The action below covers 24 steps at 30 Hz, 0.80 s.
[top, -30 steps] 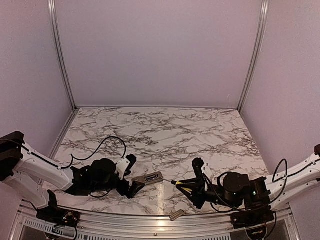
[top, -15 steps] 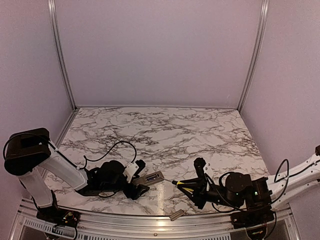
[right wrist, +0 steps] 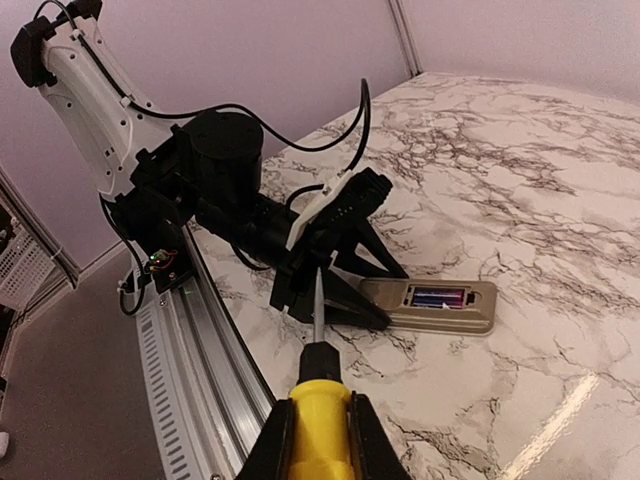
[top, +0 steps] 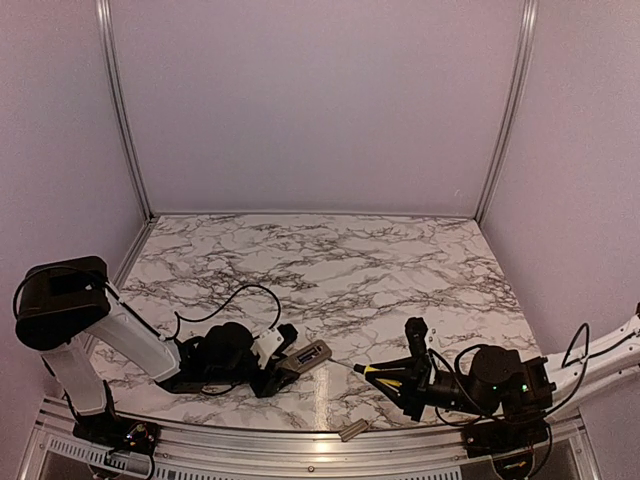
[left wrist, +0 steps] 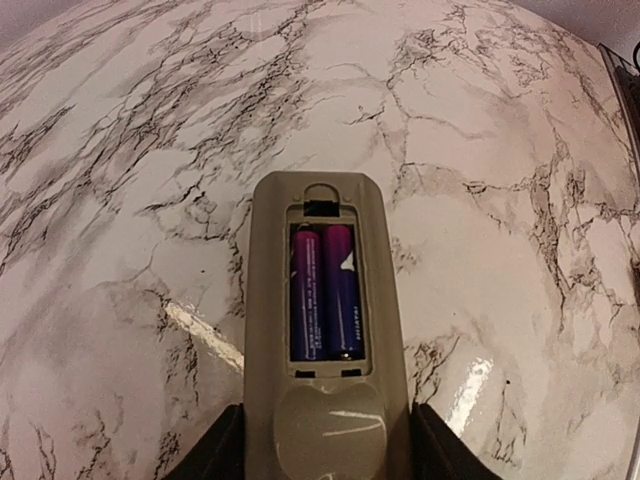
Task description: Unload the batteries from the remote control
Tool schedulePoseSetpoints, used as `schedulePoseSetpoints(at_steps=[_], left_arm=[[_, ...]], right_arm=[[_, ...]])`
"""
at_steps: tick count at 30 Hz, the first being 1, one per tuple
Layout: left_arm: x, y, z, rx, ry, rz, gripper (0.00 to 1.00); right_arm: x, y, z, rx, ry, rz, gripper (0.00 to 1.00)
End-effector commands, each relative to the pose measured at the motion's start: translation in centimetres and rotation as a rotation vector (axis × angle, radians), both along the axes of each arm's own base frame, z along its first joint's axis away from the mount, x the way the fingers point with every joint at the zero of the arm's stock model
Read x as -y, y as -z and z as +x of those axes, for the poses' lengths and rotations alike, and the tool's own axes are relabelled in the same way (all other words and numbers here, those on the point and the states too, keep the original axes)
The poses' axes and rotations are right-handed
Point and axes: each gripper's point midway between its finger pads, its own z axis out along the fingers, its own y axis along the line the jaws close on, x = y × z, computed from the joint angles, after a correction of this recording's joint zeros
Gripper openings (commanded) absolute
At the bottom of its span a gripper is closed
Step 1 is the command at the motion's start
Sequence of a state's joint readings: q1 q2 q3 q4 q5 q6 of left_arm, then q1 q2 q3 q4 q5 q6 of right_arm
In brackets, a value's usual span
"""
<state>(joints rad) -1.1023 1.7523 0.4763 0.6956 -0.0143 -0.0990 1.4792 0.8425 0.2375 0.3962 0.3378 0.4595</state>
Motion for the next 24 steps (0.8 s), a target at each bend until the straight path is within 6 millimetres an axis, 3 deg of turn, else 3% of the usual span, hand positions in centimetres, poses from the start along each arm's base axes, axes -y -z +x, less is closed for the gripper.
schedulePoseSetpoints(at_steps=[1, 6, 11, 19, 24], left_arm=[[1.4, 0.7, -1.3, 0.013, 0.072, 0.049, 0.48], [3.3, 0.8, -3.8, -0.015, 0.199, 0.061, 0.48], [3.6, 1.2, -4.4, -0.016, 0.229, 0.078, 0.52], [1.6, 0.6, -4.2, 0.052, 0.194, 0.057, 0.81], [1.0, -0.8, -4.1, 0.104, 0.184, 0.002, 0.96]], right_arm=[[-0.1, -1.2, -0.7, 0.018, -0.037, 0.040, 0.00], [0.2, -1.4, -0.7, 0.015, -0.033, 0.043, 0.00], [0.2, -1.3, -0.7, 0.007, -0.033, 0.043, 0.00], [0.1, -1.2, -0.5, 0.017, -0.020, 0.036, 0.00], [-0.1, -1.1, -0.3, 0.028, -0.011, 0.028, 0.00]])
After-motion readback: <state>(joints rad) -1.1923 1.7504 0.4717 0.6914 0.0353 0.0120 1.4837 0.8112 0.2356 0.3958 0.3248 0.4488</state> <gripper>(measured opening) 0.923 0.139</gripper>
